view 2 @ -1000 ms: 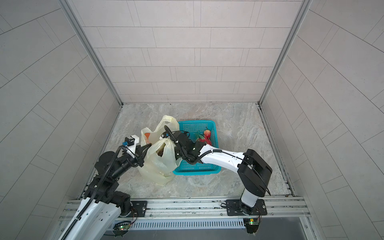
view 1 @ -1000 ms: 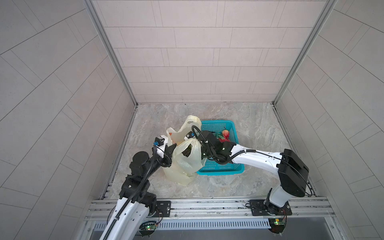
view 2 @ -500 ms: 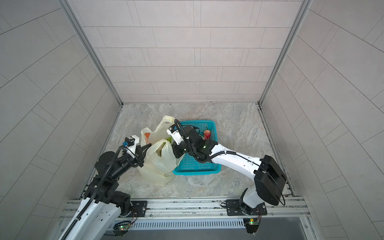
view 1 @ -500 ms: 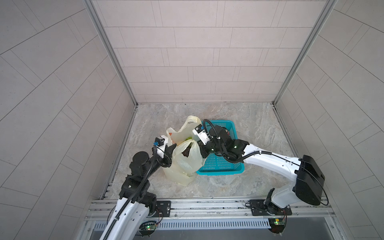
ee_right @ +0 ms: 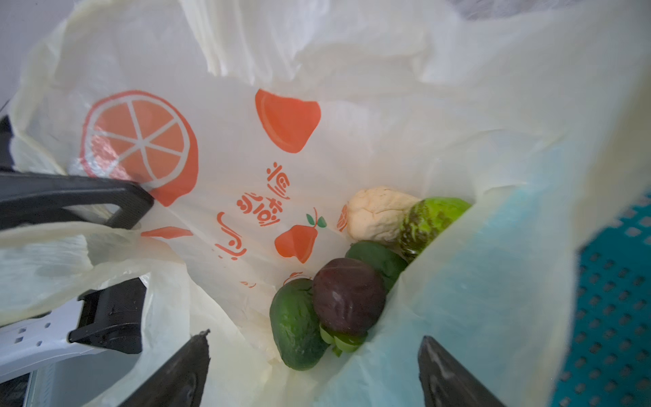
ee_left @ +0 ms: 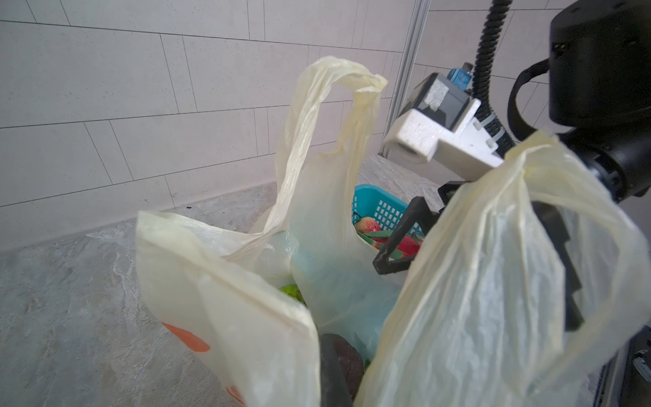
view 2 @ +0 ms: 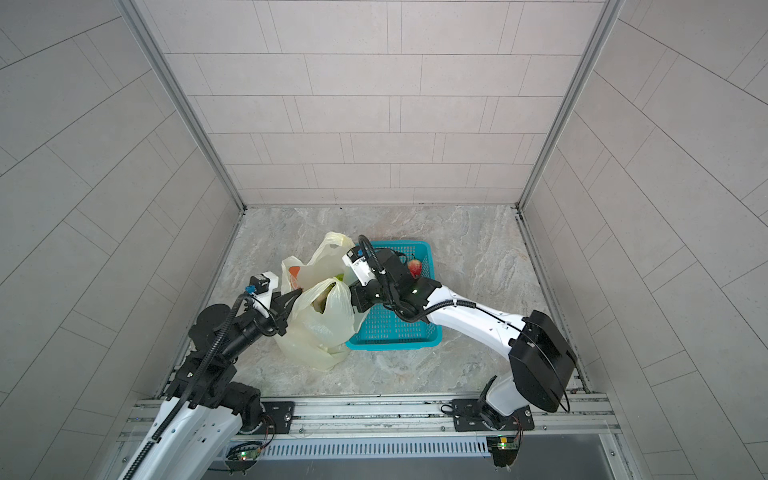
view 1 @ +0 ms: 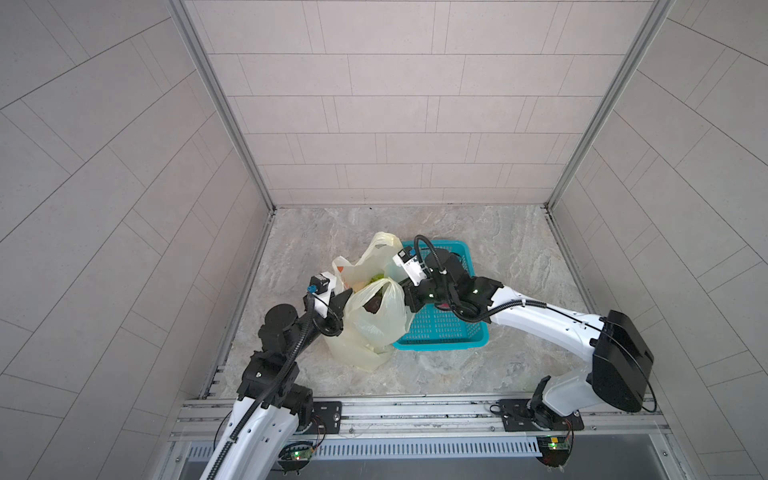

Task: Place the fruits into the plastic bag
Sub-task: Place the fruit in the plastic bag, then move the fruit to the bin.

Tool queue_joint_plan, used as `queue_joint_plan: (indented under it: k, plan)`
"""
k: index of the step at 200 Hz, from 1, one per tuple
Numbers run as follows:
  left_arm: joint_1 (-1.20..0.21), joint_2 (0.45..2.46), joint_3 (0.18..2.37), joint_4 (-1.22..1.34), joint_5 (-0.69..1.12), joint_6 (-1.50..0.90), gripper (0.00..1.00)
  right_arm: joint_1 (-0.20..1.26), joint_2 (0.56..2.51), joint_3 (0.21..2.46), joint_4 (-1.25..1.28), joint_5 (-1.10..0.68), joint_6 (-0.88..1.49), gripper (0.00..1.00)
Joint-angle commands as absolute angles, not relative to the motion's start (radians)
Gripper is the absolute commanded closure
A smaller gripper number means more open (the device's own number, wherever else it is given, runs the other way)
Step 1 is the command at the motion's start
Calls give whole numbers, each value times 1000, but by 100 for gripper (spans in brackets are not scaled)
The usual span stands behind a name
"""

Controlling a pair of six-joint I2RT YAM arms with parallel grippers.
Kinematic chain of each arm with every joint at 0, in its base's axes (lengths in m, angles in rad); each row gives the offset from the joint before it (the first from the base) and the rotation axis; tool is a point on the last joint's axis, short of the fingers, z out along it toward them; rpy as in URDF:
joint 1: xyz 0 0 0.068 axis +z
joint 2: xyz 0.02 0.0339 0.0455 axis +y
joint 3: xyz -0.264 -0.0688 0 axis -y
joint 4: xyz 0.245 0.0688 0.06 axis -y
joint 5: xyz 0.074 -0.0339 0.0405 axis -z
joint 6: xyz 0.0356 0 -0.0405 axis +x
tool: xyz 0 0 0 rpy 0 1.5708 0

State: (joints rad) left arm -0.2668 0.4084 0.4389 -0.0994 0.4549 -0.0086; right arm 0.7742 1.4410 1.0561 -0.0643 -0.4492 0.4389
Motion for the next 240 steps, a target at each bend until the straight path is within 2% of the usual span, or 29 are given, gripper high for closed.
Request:
queue_joint_plan:
  k: [1,39,63,103,128,166,200,240]
  plan:
    - [-268,405,440,-78,458,5,100,716,1344,1016,-90,-462,453,11]
    - [-268,418,440,-75,460,10,100,587,1225,946,-139,-444,449,11]
    - [-268,428,443,-68,463,12,100,522,1218,973,-231,-323,423,11]
    - [-269,428,449,-73,465,13,100,517,1444,1214,-550,-67,286,14]
    - [-269,422,449,-80,465,16,100,516,1592,1322,-631,36,277,15]
    - [-269,418,448,-82,460,16,100,521,1761,1432,-795,-10,329,16]
    - [-268,415,444,-86,461,20,100,547,1758,1315,-726,-102,376,16]
    - [-269,417,439,-83,457,18,100,608,1682,1202,-551,-348,398,18]
